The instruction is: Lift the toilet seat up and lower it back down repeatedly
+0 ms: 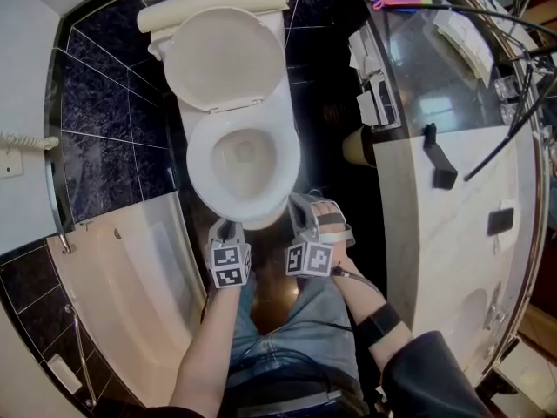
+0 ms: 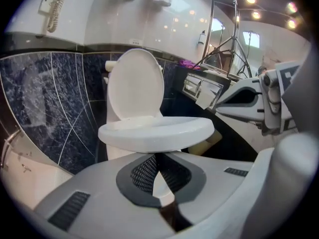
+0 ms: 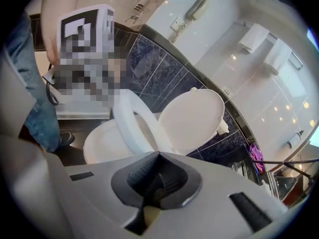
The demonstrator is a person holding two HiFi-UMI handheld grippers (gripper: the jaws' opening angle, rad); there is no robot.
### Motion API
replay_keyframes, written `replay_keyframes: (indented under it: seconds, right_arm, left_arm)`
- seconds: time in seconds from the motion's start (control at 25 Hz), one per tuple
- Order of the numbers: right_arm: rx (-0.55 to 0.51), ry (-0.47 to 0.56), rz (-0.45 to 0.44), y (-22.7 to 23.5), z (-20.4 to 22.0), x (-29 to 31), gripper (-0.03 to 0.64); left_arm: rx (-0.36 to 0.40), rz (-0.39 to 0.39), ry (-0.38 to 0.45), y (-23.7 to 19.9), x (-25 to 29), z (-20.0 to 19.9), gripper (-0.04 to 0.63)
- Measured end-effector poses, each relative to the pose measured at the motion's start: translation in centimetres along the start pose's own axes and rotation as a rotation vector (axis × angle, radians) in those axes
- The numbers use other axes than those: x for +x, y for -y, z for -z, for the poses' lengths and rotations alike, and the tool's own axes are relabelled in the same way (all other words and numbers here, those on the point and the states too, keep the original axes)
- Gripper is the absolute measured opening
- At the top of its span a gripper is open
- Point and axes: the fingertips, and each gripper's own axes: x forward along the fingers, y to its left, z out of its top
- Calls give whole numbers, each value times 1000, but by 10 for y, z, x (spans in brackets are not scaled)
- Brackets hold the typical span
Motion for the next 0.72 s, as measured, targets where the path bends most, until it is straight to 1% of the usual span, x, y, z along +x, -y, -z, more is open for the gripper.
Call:
replay_keyframes:
  seconds: [0.16,0.32,0.48,0.64,0.72]
  right_arm:
    - [99,-9,56,9,18,23,18]
    - [157,-13,89,7,36,52,19]
    - [182,-28,99,1,53,79,20]
    - [185,-43,94,-11,67,95,20]
    - [191,-51,93,-15,73,101,20]
  left_arm:
    - [2,23,-5,11,12,31,-6]
    - [13,22,-21,17,29,72,-6]
    - [39,15,-49,15,53,113,-6]
    - [52,14,-85,15,72,145,-6]
    - [41,7,-104,14,81,160,-6]
